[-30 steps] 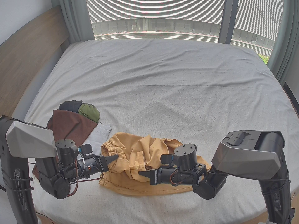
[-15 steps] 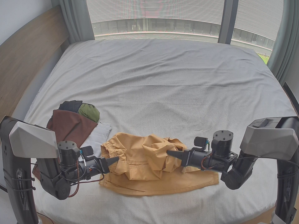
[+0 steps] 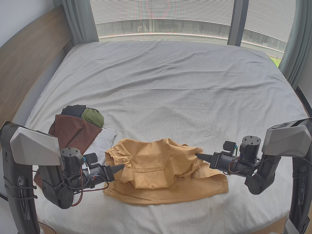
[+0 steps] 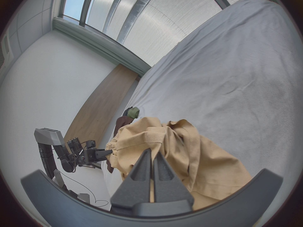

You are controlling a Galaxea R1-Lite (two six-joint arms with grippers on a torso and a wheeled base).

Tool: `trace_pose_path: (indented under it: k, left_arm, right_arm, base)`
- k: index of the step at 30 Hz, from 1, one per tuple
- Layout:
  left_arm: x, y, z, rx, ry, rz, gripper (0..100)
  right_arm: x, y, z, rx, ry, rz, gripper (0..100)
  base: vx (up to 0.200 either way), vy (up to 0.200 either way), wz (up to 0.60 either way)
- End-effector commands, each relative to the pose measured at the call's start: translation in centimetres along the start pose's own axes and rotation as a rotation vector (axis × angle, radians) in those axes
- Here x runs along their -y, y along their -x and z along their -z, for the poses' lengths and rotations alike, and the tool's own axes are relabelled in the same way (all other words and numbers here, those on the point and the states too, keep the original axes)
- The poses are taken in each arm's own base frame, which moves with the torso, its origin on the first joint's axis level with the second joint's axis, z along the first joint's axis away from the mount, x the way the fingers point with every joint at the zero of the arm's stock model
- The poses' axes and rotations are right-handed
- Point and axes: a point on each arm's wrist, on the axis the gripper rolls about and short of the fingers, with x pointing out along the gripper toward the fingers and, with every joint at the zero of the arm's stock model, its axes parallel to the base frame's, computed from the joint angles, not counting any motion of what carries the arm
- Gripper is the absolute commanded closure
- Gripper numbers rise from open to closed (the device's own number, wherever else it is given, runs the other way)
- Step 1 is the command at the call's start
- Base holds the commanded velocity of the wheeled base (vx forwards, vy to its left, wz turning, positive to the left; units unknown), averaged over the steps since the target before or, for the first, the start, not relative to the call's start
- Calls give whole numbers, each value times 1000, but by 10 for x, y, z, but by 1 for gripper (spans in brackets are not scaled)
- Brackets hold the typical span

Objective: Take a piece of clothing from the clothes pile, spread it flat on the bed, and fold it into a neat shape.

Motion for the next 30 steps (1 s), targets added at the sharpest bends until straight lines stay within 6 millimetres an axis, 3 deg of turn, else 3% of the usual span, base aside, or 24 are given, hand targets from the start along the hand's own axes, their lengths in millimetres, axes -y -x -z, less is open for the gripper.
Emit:
trace_pose_path:
  k: [1, 7, 19, 23, 24, 30]
  left_arm:
    - [0, 0, 0, -1, 1, 0, 100]
    - [0, 0, 0, -1, 1, 0, 100]
    - [0, 0, 0, 1, -1, 0, 100]
    - [0, 0, 0, -1, 0, 0, 100]
    - [0, 0, 0, -1, 0, 0, 100]
    - [-1, 0, 1, -2, 0, -1, 100]
  right_arm:
    - [13, 7, 2, -7, -24, 30, 100]
    - [31, 9, 5, -10, -48, 67, 100]
    - [42, 7, 15, -40, -6, 84, 100]
    - [38, 11, 15, -80, -10, 11, 100]
    - [38, 11, 14, -81, -9, 3, 0]
    - [31, 16, 12, -99, -6, -37, 0]
  base:
    - [0, 0, 0]
    - [0, 0, 0]
    - [0, 0, 0]
    - [0, 0, 0]
    - [0, 0, 0]
    - [0, 0, 0]
